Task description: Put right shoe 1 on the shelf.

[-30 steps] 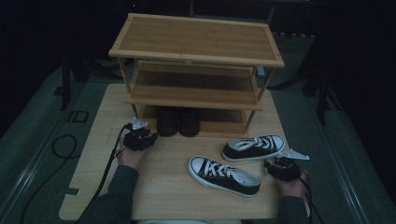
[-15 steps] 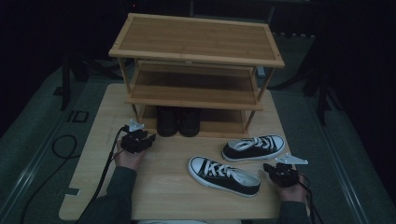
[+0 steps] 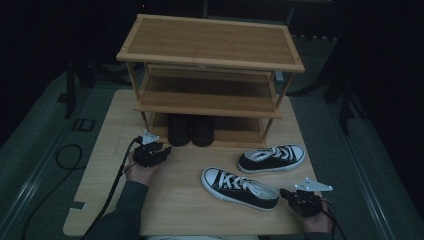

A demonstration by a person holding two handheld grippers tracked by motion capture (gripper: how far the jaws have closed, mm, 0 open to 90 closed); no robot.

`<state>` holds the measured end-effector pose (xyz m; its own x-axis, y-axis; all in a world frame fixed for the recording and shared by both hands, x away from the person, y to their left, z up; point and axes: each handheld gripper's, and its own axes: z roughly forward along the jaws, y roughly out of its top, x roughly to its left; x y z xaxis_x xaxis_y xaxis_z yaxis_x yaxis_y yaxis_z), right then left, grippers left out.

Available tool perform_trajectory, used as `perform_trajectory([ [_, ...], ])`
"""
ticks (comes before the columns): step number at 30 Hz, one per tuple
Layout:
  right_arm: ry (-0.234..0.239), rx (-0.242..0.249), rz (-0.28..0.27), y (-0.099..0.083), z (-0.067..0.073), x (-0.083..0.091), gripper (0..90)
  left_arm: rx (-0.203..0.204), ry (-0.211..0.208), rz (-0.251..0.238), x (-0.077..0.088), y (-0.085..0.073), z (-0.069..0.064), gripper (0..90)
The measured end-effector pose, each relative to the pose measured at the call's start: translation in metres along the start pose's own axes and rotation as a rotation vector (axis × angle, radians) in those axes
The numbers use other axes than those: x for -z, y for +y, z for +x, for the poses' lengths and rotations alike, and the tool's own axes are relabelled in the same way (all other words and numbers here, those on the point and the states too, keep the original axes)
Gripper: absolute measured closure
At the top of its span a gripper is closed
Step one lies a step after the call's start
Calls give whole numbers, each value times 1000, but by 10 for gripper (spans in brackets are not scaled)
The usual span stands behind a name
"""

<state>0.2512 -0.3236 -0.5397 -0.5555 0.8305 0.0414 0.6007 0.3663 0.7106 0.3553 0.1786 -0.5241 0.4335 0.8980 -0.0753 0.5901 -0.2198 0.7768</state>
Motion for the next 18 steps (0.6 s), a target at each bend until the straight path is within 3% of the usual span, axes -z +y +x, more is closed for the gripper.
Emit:
perform_trajectory([
  [10, 63, 19, -7, -6, 11, 4, 900, -2, 5, 4, 1, -1, 0, 585],
  [18, 82, 13, -18, -12, 17, 8, 900, -8, 14, 4, 2, -1, -1, 585],
])
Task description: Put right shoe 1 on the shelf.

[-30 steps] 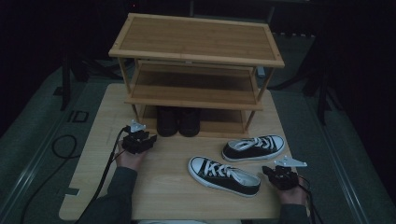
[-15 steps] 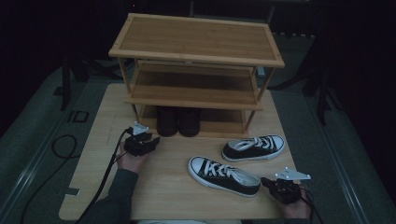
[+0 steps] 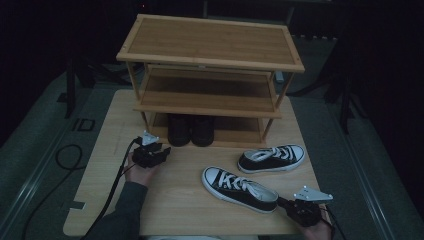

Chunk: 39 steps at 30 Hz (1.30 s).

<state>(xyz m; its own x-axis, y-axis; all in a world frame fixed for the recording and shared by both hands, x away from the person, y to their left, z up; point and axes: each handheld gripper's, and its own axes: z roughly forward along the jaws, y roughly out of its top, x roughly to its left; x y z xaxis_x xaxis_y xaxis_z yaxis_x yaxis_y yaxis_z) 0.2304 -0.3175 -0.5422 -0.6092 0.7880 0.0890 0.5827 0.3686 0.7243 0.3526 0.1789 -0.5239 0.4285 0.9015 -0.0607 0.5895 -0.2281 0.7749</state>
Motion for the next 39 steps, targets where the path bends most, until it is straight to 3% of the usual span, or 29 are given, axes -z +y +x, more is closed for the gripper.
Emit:
perform_trajectory([
  [6, 52, 35, 6, 8, 10, -9, 900, -6, 1, 3, -1, 0, -2, 585],
  [13, 121, 83, -25, 24, 29, -22, 900, -12, 4, 7, -1, 0, -3, 585],
  [20, 152, 107, -31, 34, 34, -30, 899, -19, 9, 14, -3, -1, -3, 584],
  [26, 167, 80, -114, 56, 35, -22, 818, -23, 10, 16, -2, -1, -4, 584],
  [30, 194, 111, -134, 75, 42, -23, 788, -23, 7, 16, -2, -1, -4, 583],
  [35, 223, 160, -111, 89, 50, -28, 765, -23, 5, 16, -2, -1, -4, 582],
  [39, 234, 205, -55, 94, 56, -39, 757, -34, -10, 21, -3, 2, -7, 579],
])
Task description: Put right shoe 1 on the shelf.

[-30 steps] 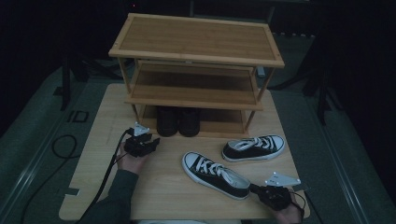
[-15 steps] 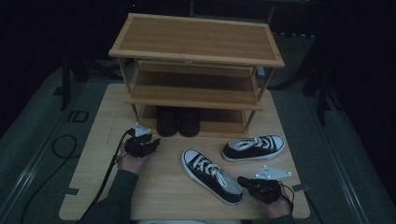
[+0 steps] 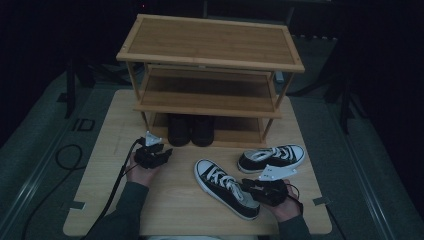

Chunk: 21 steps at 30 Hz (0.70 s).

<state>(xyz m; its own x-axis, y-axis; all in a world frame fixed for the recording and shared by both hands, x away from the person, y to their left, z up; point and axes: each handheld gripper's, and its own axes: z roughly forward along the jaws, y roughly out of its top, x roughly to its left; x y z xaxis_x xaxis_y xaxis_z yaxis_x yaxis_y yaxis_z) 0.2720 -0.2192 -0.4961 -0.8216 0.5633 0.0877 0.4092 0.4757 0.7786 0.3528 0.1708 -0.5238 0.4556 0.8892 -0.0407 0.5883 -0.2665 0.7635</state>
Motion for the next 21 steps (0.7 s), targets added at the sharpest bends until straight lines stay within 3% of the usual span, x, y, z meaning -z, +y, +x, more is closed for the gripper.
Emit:
perform_trajectory([
  [8, 4, 45, 82, 5, -1, -13, 756, -42, -42, 1, 1, 9, -14, 579],
  [12, -5, 90, 158, 13, -3, -30, 751, -59, -67, -5, 3, 17, -22, 579],
  [17, -13, 114, 183, 21, -4, -36, 841, -119, -83, 0, 0, 30, -37, 581],
  [21, -18, 114, 179, 21, -5, -35, 855, -177, -104, -5, -8, 47, -54, 589],
])
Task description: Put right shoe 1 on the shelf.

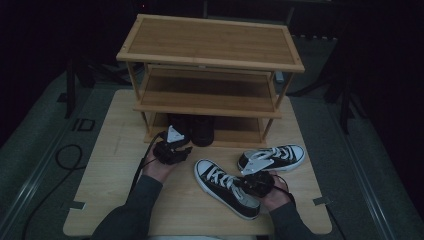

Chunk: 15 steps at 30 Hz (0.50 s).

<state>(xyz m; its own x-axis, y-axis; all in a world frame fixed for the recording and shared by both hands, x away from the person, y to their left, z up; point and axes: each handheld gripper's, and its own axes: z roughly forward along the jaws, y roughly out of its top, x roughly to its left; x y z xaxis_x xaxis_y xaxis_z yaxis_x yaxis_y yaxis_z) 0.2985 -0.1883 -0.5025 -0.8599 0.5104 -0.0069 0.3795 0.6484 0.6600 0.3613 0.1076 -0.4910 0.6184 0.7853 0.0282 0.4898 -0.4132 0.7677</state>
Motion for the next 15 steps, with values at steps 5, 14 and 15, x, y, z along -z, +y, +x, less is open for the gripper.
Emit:
perform_trajectory([
  [5, -2, -5, -2, -2, -1, 2, 857, -29, -29, 6, -15, 16, -9, 599],
  [14, -30, -43, -9, -21, -12, 19, 857, -42, -70, 6, -38, 31, -21, 607],
  [15, -32, -50, -11, -24, -14, 21, 857, -44, -73, 6, -43, 35, -24, 607],
])
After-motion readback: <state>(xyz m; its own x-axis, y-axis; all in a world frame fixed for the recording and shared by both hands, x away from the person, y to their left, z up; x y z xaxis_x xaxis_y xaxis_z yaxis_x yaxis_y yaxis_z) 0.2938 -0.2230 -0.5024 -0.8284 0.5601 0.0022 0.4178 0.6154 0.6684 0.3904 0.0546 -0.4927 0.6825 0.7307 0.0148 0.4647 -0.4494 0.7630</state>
